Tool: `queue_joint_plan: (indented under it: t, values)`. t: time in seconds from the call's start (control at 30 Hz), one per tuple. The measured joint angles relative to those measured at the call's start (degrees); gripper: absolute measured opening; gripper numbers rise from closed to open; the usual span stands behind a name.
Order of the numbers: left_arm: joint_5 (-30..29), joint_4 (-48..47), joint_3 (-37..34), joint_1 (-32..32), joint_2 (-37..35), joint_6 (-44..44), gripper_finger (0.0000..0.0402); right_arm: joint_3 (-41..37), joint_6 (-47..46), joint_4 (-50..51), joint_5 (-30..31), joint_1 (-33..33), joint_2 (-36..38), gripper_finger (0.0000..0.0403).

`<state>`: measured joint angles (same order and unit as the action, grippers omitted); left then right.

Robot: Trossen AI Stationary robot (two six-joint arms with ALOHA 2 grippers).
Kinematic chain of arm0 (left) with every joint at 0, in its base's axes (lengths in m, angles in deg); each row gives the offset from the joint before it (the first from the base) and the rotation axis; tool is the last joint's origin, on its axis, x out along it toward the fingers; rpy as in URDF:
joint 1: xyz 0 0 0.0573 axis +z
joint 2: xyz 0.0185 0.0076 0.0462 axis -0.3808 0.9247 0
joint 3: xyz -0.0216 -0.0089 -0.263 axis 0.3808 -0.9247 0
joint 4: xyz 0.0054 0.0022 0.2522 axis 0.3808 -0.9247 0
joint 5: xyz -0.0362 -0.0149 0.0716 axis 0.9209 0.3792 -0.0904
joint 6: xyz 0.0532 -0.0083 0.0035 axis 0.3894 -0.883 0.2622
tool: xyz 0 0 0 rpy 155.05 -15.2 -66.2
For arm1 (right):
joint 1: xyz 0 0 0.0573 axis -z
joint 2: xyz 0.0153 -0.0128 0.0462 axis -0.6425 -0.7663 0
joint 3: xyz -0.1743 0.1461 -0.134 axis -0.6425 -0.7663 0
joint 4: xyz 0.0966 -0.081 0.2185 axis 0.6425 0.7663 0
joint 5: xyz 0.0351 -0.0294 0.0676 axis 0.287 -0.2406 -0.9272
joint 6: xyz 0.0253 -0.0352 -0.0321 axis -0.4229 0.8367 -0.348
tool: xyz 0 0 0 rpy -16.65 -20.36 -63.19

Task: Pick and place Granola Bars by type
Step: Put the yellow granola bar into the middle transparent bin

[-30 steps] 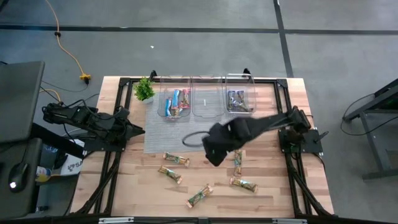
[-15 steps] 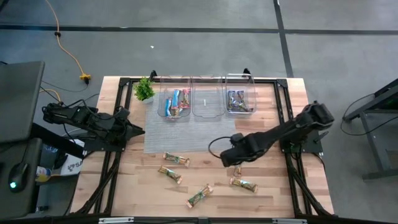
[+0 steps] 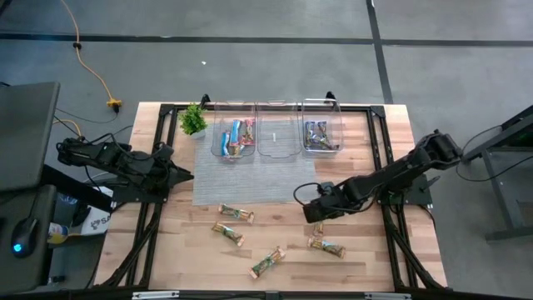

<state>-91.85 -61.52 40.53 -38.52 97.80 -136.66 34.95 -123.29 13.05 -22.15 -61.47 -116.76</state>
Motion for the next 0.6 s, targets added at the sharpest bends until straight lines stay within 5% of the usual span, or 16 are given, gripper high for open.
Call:
queue_joint_plan:
  t: [0.6]
  values:
    - [-0.3,0.0,0.0,0.0,0.0,-0.1,0.0204,0.0,2.9,-6.4,-1.5,0.1,-7.7,0.0171]
